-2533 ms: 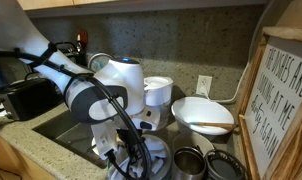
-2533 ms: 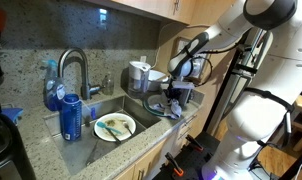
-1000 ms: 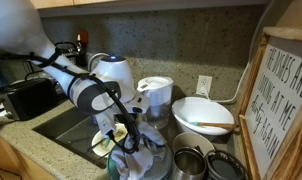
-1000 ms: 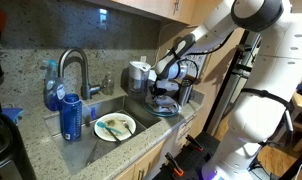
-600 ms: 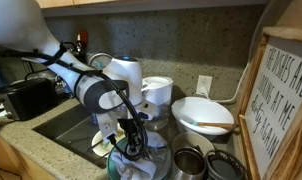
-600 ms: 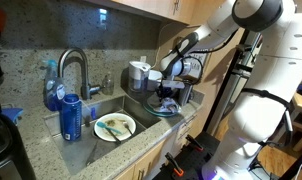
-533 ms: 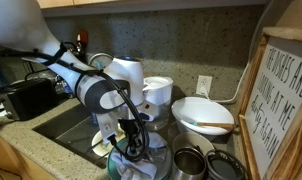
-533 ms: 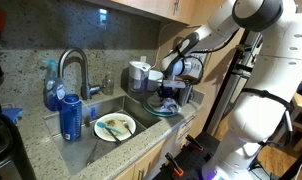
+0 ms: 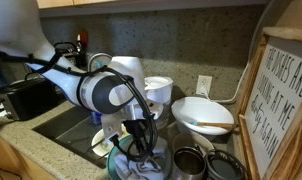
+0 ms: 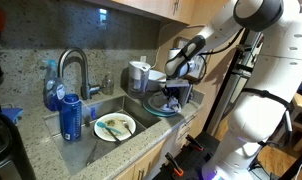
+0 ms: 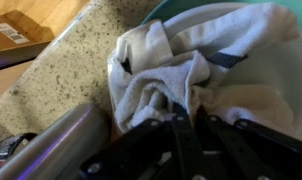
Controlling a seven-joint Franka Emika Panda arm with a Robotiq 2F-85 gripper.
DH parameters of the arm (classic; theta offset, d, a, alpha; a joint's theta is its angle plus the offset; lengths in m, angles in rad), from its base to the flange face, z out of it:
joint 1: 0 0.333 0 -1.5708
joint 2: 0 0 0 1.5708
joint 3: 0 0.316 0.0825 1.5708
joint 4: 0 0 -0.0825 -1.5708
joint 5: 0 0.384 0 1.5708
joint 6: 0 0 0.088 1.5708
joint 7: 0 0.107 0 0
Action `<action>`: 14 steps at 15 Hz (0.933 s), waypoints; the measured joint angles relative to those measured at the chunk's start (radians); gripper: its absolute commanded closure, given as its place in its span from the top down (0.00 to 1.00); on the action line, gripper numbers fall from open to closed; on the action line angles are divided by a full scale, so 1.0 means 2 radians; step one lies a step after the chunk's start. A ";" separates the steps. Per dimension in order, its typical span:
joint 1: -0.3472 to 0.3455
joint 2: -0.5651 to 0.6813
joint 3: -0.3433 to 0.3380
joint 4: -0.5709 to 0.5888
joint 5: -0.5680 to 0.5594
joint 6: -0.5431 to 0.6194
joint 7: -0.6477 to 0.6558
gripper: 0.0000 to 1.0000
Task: Use the tea towel to wipe the white plate on the blue plate
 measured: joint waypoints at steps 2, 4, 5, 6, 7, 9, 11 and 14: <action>0.000 0.000 0.000 0.000 -0.042 0.019 0.038 0.03; 0.001 0.000 0.000 0.000 -0.081 0.039 0.073 0.03; 0.001 0.000 0.000 0.000 -0.096 0.049 0.087 0.03; 0.001 0.000 0.000 0.000 -0.105 0.060 0.095 0.03; 0.002 0.000 0.000 -0.001 -0.106 0.073 0.096 0.03; 0.002 0.000 0.001 -0.003 -0.098 0.090 0.094 0.03; 0.003 0.000 0.007 -0.006 -0.051 0.098 0.062 0.04; 0.003 0.000 0.021 -0.009 0.056 0.098 -0.022 0.04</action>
